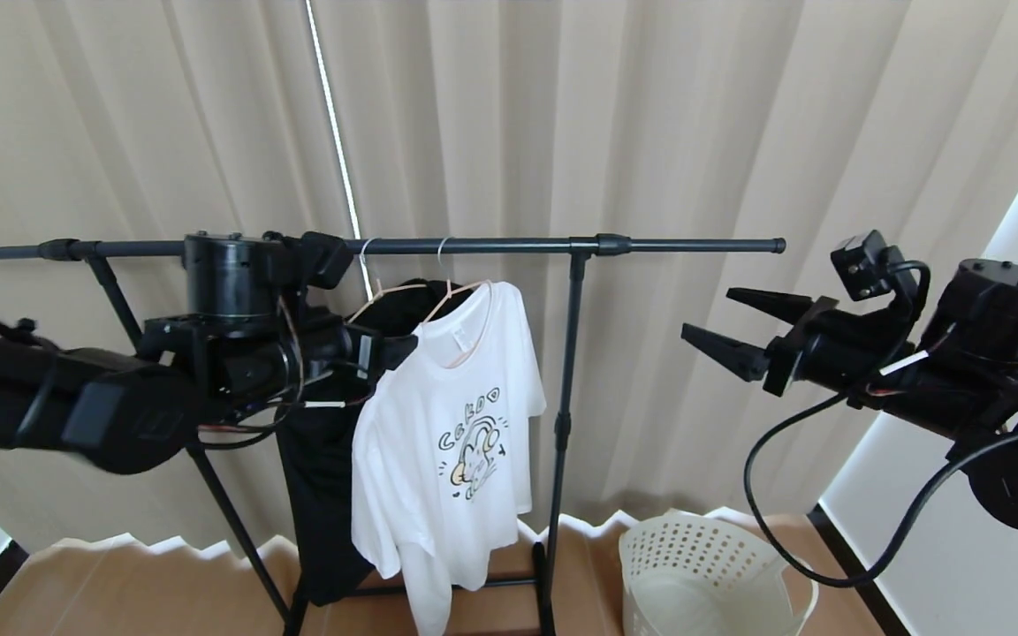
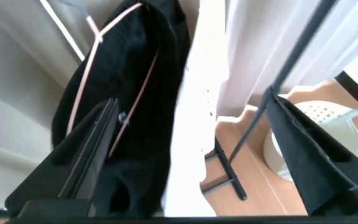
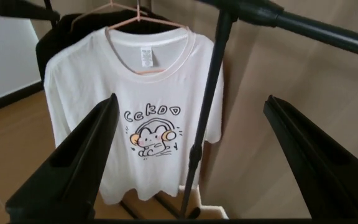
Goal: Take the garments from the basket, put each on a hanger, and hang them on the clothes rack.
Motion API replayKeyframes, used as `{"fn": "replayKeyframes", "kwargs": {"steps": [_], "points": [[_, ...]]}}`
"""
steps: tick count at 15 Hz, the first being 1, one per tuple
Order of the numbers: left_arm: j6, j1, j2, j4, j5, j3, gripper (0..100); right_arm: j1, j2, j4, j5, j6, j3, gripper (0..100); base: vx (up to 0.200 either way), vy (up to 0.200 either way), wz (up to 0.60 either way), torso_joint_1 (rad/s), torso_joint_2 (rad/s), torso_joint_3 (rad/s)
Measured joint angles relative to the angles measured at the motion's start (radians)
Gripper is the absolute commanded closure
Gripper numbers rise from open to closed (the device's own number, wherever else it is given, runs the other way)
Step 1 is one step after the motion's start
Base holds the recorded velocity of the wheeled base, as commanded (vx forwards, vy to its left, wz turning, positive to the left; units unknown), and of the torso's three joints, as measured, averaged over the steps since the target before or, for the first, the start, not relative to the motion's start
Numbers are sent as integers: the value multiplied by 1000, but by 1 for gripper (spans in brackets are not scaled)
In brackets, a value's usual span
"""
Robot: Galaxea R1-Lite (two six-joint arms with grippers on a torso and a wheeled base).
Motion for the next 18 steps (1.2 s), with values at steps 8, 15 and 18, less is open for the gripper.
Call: {"fn": "replayKeyframes", "kwargs": {"steps": [8,15,18], "points": [[-1,20,-695,-6,-79,723,0,31,-656,384,-204,39,365,0,0,0,0,0,0,0],[-52,0,-1219,510,-222,940,0,51,-1282,953,-348,58,671,0,0,0,0,0,0,0],[-50,59,-1333,529,-185,939,0,18,-1451,1024,-454,134,692,0,0,0,0,0,0,0]]}}
